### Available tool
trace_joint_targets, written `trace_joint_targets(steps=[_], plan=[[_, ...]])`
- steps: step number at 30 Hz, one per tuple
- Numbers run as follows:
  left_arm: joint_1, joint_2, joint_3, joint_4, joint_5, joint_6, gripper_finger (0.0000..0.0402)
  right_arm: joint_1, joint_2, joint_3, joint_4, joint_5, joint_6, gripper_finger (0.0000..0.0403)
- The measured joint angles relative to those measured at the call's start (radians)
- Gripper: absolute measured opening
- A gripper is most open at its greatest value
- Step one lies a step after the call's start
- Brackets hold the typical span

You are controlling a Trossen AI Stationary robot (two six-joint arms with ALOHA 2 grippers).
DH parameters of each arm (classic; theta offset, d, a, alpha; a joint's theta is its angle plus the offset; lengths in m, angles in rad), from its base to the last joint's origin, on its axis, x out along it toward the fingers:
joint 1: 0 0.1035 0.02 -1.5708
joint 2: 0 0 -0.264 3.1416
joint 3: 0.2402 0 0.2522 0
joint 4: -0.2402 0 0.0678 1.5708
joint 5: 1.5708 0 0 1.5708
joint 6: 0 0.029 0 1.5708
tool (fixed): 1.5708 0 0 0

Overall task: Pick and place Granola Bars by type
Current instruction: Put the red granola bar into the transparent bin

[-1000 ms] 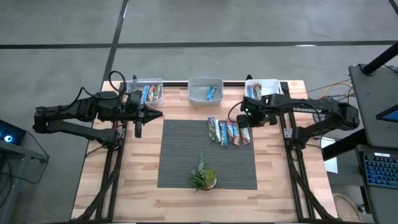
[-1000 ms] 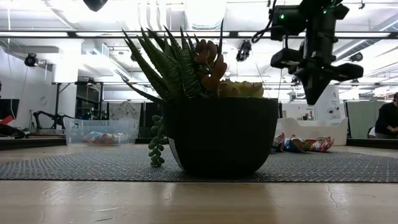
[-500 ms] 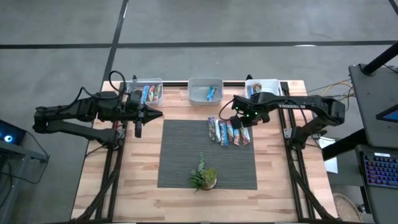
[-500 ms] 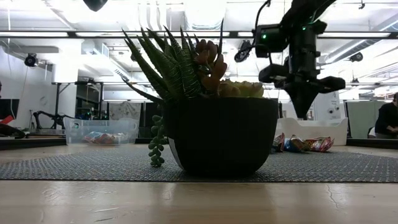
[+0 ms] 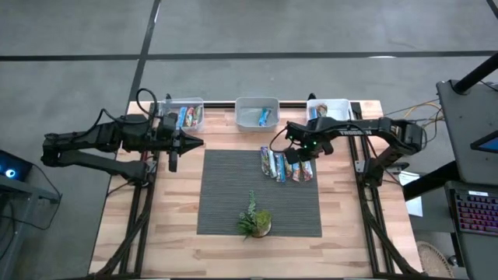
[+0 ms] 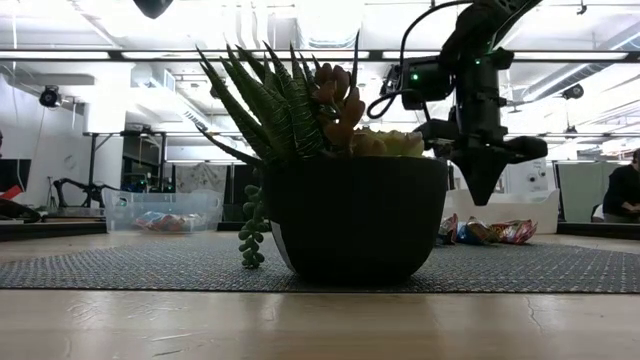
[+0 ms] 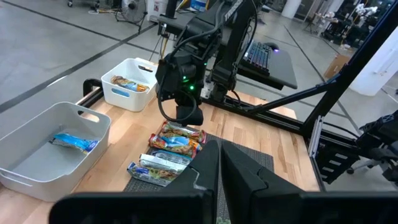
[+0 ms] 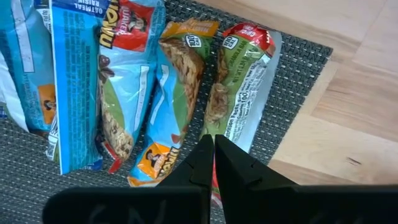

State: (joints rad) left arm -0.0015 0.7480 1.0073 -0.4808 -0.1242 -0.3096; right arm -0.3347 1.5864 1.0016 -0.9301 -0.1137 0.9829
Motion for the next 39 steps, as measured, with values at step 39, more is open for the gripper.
trace_joint_targets(steps=[39], plan=[[0.0,0.0,0.0,0.001,0.0,-0.024,0.0,0.0,-0.001,-0.043,0.049,0.064,0.036,0.0017]])
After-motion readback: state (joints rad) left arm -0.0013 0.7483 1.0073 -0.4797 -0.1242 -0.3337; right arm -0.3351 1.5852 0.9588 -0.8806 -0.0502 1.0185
